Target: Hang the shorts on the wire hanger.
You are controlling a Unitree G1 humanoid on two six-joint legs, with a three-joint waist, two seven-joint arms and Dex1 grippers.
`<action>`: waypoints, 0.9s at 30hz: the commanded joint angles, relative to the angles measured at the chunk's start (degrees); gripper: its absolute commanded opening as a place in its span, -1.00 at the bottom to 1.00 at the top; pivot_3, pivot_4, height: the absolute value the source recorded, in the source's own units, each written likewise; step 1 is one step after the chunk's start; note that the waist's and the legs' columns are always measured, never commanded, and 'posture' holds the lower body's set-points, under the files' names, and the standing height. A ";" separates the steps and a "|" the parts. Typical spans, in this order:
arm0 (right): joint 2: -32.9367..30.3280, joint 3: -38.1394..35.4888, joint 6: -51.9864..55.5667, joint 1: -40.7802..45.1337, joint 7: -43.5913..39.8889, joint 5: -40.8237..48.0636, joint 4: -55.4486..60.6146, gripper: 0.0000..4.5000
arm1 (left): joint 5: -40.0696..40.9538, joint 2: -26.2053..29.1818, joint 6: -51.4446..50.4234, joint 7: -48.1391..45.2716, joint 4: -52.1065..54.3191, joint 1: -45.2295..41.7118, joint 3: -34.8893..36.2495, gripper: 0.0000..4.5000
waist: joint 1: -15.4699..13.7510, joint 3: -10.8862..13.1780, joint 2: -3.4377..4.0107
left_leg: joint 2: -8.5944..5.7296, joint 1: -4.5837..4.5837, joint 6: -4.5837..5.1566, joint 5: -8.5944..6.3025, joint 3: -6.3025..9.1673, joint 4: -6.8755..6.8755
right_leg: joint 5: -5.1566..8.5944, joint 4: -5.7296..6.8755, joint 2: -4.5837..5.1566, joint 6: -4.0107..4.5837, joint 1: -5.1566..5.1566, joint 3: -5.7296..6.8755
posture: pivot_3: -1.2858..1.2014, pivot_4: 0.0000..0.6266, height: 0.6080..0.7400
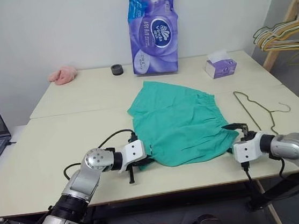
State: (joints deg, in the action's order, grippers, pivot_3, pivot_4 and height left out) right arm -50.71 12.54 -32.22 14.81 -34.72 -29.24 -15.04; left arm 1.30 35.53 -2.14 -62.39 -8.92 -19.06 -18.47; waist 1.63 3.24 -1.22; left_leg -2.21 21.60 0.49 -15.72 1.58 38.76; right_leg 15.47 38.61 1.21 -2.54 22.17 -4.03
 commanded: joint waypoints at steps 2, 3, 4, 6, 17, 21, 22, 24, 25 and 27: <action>-0.24 0.88 -2.13 4.00 0.65 -0.66 -2.53 0.42 | 0.75 1.00 0.21 -1.21 0.85 -1.40 1.68 -1.00 | 0.12 0.00 0.01 | 0.00 0.01 0.00 0.00 0.02 0.00 | 0.00 0.01 0.01 0.02 0.01 -0.02 | 0.00 -0.91 1.00; -0.15 1.10 -2.46 4.67 0.60 -0.52 -2.93 0.26 | 0.76 1.14 0.10 -1.50 0.91 -1.35 1.70 -1.00 | 0.22 0.00 0.01 | 0.00 0.01 0.00 0.00 0.01 -0.01 | -0.01 0.01 0.01 0.02 0.02 -0.02 | 0.00 -0.91 1.00; -0.07 1.33 -2.85 5.21 0.54 -0.39 -3.18 0.12 | 0.76 1.32 0.00 -1.80 1.02 -1.28 1.68 -1.00 | 0.25 0.00 0.01 | 0.00 0.01 0.00 0.00 0.01 -0.01 | -0.01 0.02 0.01 0.02 0.02 -0.04 | 0.00 -0.91 1.00; 0.20 1.69 -3.25 5.87 0.15 0.24 -3.02 -0.18 | 1.08 1.98 -0.46 -2.69 1.69 -0.91 1.78 -1.00 | 0.25 0.00 0.01 | 0.01 0.01 0.01 0.00 0.03 -0.01 | -0.01 0.02 0.01 0.03 0.02 -0.05 | 0.00 -0.91 1.00; 1.12 2.13 0.41 1.91 -9.46 10.03 6.28 -0.98 | 8.79 13.16 -11.17 -16.50 12.07 5.15 2.12 -1.00 | 0.28 0.06 0.04 | 0.04 0.01 0.03 -0.03 0.10 -0.01 | 0.02 0.08 0.03 0.07 0.03 -0.05 | 0.01 -0.89 1.00; -1.89 1.00 6.39 -3.89 -16.17 14.86 14.99 -0.98 | 11.68 17.55 -14.70 -20.23 17.12 7.93 2.48 -1.00 | 0.05 0.25 0.10 | 0.05 0.02 0.03 -0.04 0.13 -0.01 | 0.07 0.08 0.05 0.11 0.01 -0.04 | 0.01 -0.88 1.00; -2.48 0.63 8.03 -5.04 -17.39 15.80 16.84 -0.98 | 11.90 17.95 -14.89 -20.32 17.67 8.21 2.50 -1.00 | -0.06 0.29 0.14 | 0.04 0.02 0.03 -0.04 0.14 0.00 | 0.11 0.07 0.07 0.08 0.01 -0.02 | 0.01 -0.87 1.00; -4.23 -0.41 11.74 -7.86 -19.85 17.89 21.31 -0.98 | 11.81 18.24 -14.64 -20.17 18.18 8.54 2.39 -1.00 | -0.13 0.39 0.18 | 0.03 0.01 0.03 -0.04 0.14 0.03 | 0.21 0.07 0.09 -0.09 -0.01 -0.02 | 0.00 -0.87 1.00; -5.28 -1.07 13.77 -9.42 -21.01 18.96 23.73 -0.98 | 11.74 18.23 -14.54 -20.08 18.36 8.62 2.25 -1.00 | -0.12 0.42 0.17 | 0.03 0.02 0.03 -0.04 0.14 0.04 | 0.24 0.07 0.09 -0.10 -0.01 -0.01 | 0.00 -0.87 1.00; -6.79 -1.98 16.94 -11.47 -22.75 20.73 27.20 -0.98 | 11.74 18.00 -14.63 -19.89 18.62 8.58 2.01 -1.00 | -0.04 0.51 0.17 | 0.04 0.02 0.03 -0.04 0.14 0.04 | 0.26 0.08 0.09 -0.11 0.00 0.01 | -0.01 -0.86 1.00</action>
State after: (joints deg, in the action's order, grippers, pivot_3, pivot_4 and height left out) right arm -56.33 12.94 -18.12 3.71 -55.58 -11.18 8.10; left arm 12.51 53.18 -16.98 -82.09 8.04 -10.15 -17.54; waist 1.59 3.75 -1.05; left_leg -2.17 21.61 0.53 -15.76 1.72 38.79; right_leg 15.73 38.70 1.30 -2.65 22.17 -4.03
